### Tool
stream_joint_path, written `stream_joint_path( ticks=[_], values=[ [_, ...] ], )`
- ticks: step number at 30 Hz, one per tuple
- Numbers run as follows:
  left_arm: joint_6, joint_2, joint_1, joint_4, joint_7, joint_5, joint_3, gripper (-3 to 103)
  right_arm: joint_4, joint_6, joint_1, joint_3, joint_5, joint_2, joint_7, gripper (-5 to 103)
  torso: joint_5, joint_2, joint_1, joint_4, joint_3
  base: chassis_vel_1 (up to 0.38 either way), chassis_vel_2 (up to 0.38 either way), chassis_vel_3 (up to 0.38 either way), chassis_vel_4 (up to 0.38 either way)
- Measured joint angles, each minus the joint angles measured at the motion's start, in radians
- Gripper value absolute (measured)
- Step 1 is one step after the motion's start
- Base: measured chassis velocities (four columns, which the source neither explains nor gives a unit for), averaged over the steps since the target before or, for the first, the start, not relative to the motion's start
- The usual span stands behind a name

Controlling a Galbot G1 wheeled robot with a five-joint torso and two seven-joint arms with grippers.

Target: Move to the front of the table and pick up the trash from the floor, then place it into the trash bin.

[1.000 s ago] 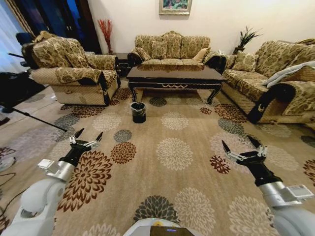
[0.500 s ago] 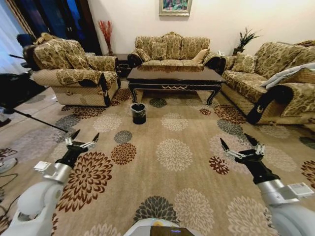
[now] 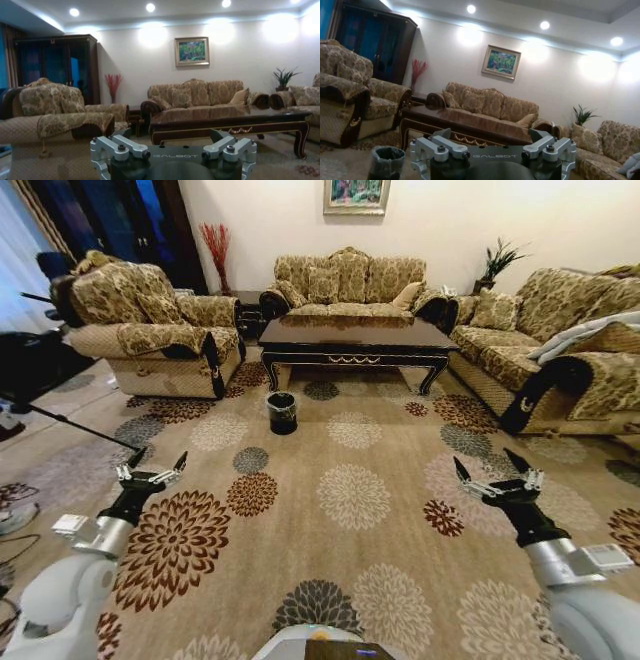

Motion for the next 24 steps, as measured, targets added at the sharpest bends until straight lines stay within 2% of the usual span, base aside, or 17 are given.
stream_joint_path(
  ticks=[5,15,24],
  values=[
    [0.03,0.009,-0.025,-0.04,-0.007,-0.042,-0.01,100,0.045,0.0,-0.015,-0.015,0.01,0.018,0.011,100,0.0003,0.026,0.01,0.0,0.015,0.0,0.0,0.0,0.0],
    [0.042,-0.022,-0.06,-0.057,-0.001,-0.043,0.019,100,0.157,-0.004,-0.076,-0.044,0.015,0.081,0.041,100,0.0001,0.066,0.028,0.0003,0.038,0.0,0.0,0.0,0.0],
    [0.052,-0.063,-0.12,0.016,-0.002,-0.01,0.092,100,0.157,-0.016,-0.09,-0.061,0.014,0.098,0.063,100,0.0,0.108,0.045,0.0,0.063,0.0,0.0,0.0,0.0]
  ],
)
